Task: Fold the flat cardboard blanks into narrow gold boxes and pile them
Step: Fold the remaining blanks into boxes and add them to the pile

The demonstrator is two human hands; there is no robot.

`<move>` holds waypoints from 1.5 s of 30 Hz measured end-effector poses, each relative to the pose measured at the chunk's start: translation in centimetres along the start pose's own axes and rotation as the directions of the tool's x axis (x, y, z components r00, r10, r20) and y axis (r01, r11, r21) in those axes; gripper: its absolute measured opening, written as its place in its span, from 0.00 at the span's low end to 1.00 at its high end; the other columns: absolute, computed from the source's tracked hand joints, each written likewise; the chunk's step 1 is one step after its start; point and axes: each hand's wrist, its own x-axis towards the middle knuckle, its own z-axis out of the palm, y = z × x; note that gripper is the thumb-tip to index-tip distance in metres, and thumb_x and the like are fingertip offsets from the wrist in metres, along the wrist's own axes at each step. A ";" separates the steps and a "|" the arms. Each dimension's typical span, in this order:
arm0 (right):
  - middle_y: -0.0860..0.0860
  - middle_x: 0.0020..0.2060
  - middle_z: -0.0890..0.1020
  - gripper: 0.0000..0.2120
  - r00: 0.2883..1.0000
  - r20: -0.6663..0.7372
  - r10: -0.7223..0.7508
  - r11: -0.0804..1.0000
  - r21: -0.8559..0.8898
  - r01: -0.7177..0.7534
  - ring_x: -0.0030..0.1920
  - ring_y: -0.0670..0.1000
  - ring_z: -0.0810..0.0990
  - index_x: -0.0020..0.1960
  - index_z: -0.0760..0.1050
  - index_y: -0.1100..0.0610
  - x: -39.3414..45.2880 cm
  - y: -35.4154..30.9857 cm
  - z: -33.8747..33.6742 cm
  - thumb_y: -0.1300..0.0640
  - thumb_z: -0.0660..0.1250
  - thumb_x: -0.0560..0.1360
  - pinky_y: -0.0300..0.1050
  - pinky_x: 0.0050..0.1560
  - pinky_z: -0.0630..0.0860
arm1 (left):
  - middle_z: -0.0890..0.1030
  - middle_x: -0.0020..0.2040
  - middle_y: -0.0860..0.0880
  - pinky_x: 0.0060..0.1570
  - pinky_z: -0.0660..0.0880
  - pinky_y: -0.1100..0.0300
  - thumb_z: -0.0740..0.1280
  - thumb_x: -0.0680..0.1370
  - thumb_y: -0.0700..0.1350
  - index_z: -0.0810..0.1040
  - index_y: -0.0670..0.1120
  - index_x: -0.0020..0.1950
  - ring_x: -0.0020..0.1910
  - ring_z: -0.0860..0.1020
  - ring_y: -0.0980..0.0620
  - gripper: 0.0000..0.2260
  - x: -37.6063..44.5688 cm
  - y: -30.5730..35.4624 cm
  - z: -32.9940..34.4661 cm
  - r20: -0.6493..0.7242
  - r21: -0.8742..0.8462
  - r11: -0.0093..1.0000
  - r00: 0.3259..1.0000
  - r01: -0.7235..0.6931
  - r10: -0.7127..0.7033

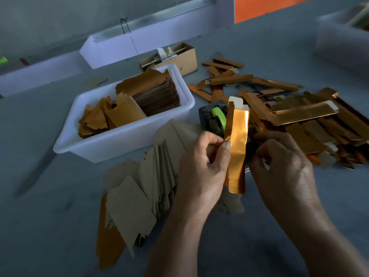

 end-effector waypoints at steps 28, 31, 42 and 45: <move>0.32 0.41 0.80 0.21 0.947 0.321 -0.003 0.945 0.311 -0.103 0.40 0.36 0.80 0.45 0.67 0.42 1.3 -2.1 -2.3 0.36 0.60 0.55 0.36 0.34 0.74 | 0.85 0.39 0.47 0.40 0.82 0.58 0.69 0.76 0.40 0.82 0.45 0.44 0.39 0.85 0.51 0.03 -0.6 1.0 -1.2 0.136 -0.410 0.862 0.954 0.299 -0.266; 0.31 0.41 0.80 0.15 0.952 0.306 0.009 0.955 0.281 -0.099 0.40 0.35 0.79 0.45 0.68 0.42 1.3 -2.0 -2.2 0.43 0.67 0.62 0.36 0.35 0.73 | 0.85 0.40 0.46 0.42 0.82 0.57 0.68 0.76 0.38 0.83 0.45 0.44 0.40 0.85 0.50 0.05 -0.7 1.0 -1.1 0.152 -0.416 0.859 0.954 0.298 -0.257; 0.43 0.34 0.79 0.13 0.953 0.301 0.020 0.989 0.137 -0.064 0.37 0.35 0.78 0.44 0.66 0.43 1.0 -2.2 -2.3 0.52 0.71 0.69 0.30 0.29 0.72 | 0.85 0.37 0.47 0.40 0.82 0.55 0.68 0.77 0.40 0.83 0.45 0.40 0.38 0.84 0.48 0.07 -0.8 0.7 -0.8 0.098 -0.365 0.895 0.967 0.255 -0.235; 0.42 0.34 0.78 0.13 0.961 0.274 0.022 0.997 0.065 -0.041 0.33 0.38 0.77 0.44 0.66 0.43 1.0 -2.6 -2.3 0.52 0.71 0.70 0.29 0.28 0.71 | 0.84 0.37 0.48 0.41 0.82 0.48 0.67 0.78 0.41 0.83 0.47 0.40 0.37 0.84 0.49 0.08 -1.0 0.8 -0.6 0.028 -0.288 0.940 0.983 0.183 -0.183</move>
